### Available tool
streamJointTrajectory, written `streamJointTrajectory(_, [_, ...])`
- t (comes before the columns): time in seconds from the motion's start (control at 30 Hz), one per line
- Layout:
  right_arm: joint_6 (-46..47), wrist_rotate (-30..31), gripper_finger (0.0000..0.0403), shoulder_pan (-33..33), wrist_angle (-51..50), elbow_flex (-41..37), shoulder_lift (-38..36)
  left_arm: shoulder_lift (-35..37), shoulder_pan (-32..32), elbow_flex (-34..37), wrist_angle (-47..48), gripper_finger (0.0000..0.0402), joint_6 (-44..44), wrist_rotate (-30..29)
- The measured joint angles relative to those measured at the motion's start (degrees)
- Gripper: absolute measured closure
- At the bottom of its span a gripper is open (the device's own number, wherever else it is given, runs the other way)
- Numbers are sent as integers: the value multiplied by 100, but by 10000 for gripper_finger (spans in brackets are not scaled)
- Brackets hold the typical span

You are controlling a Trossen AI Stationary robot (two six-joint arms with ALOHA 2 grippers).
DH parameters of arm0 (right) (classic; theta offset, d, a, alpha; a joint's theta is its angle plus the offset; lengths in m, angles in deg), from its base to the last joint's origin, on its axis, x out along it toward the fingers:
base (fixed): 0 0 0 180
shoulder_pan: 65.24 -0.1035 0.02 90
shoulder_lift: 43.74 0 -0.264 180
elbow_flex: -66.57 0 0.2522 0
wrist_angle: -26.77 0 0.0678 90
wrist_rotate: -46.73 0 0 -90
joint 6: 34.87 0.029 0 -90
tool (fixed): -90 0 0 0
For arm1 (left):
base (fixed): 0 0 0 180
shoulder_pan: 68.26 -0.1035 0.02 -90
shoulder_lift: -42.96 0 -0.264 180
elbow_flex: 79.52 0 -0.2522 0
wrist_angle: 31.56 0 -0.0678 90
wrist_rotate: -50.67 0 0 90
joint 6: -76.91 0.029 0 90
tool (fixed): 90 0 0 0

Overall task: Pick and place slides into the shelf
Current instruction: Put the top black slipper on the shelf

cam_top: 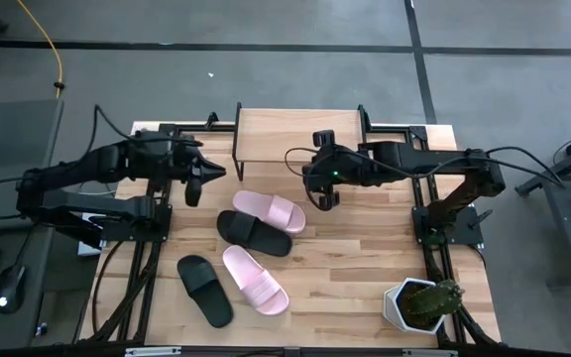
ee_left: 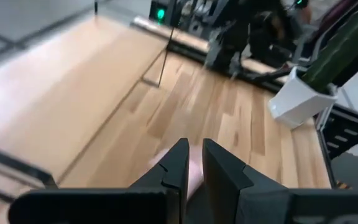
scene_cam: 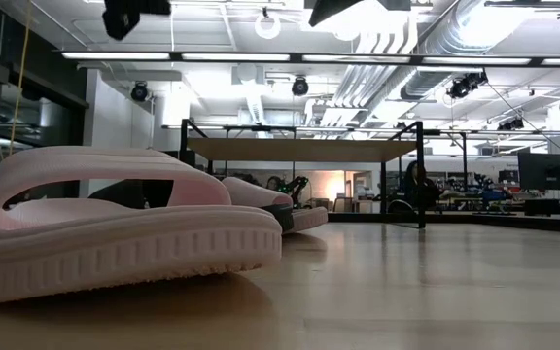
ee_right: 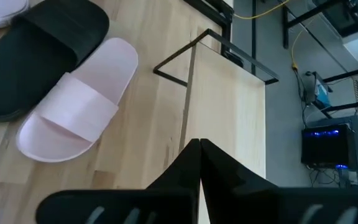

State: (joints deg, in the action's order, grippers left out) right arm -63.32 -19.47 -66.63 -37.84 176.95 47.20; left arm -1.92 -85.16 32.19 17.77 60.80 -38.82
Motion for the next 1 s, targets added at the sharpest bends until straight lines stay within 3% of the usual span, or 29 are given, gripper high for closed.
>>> streamJointTrajectory(0.67, [70, 5, 402, -7, 2, 0, 0, -152, 0, 1468, -785, 364, -837, 376])
streamJointTrajectory(1.0, [188, -40, 402, -51, -23, 0, 2, -915, 4, 2370, -1663, 361, -1215, 1042])
